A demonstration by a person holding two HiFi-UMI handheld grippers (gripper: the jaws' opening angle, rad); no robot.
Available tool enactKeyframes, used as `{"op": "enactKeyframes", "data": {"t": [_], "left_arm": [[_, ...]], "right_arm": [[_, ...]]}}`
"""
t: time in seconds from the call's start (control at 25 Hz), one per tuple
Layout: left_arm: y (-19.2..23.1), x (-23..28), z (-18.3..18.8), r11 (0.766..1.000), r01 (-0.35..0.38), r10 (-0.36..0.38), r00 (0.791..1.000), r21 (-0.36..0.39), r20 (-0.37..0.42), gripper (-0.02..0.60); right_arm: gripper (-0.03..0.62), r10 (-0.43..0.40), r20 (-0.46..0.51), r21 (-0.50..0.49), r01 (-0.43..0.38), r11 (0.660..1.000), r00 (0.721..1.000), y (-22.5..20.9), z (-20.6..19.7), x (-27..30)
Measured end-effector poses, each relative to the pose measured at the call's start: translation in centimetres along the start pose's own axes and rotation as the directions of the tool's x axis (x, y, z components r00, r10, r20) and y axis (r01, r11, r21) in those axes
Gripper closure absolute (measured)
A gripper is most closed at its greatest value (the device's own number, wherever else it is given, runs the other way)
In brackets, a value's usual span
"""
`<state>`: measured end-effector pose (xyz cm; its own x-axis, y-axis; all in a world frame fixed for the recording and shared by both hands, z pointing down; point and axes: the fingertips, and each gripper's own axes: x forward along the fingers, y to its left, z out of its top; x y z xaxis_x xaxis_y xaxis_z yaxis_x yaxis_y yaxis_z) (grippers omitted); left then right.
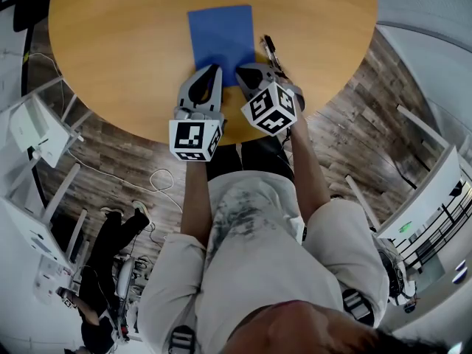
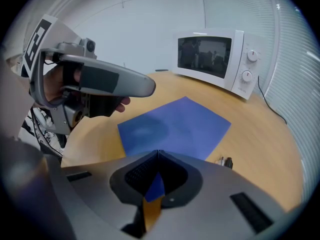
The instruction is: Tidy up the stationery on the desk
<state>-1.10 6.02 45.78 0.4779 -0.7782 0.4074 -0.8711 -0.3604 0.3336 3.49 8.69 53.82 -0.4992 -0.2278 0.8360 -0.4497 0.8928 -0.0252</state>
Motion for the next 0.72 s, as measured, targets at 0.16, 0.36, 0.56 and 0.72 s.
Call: {"op": "enactKeyframes", "data": {"t": [0.16, 0.36, 0.56, 0.72], "left_arm": [[-0.7, -0.2, -0.4, 1.000, -0.003, 0.003, 1.000, 0.000, 0.002, 0.565], [-1.9, -0.4, -1.0, 1.000, -0.005, 0.005, 1.000, 0.003, 0.002, 0.565], [-2.7, -0.5, -1.8, 1.000, -0.014, 0.014, 1.000, 0.000, -0.004, 0.565], [-3.3, -0.6, -2.4, 1.000, -0.019, 0.019, 1.000, -0.005, -0.010, 0.565]], "right_arm": [[0.530, 0.033, -0.003, -0.019, -0.033, 0.999, 0.999, 0.9, -0.8, -0.5], [0.530, 0.080, -0.016, -0.055, -0.081, 0.995, 0.997, 2.1, -2.0, -1.3], [0.529, 0.109, -0.033, -0.082, -0.111, 0.990, 0.994, 2.8, -3.4, -2.1], [0.530, 0.106, -0.049, -0.104, -0.110, 0.988, 0.993, 2.9, -4.3, -2.8]]}}
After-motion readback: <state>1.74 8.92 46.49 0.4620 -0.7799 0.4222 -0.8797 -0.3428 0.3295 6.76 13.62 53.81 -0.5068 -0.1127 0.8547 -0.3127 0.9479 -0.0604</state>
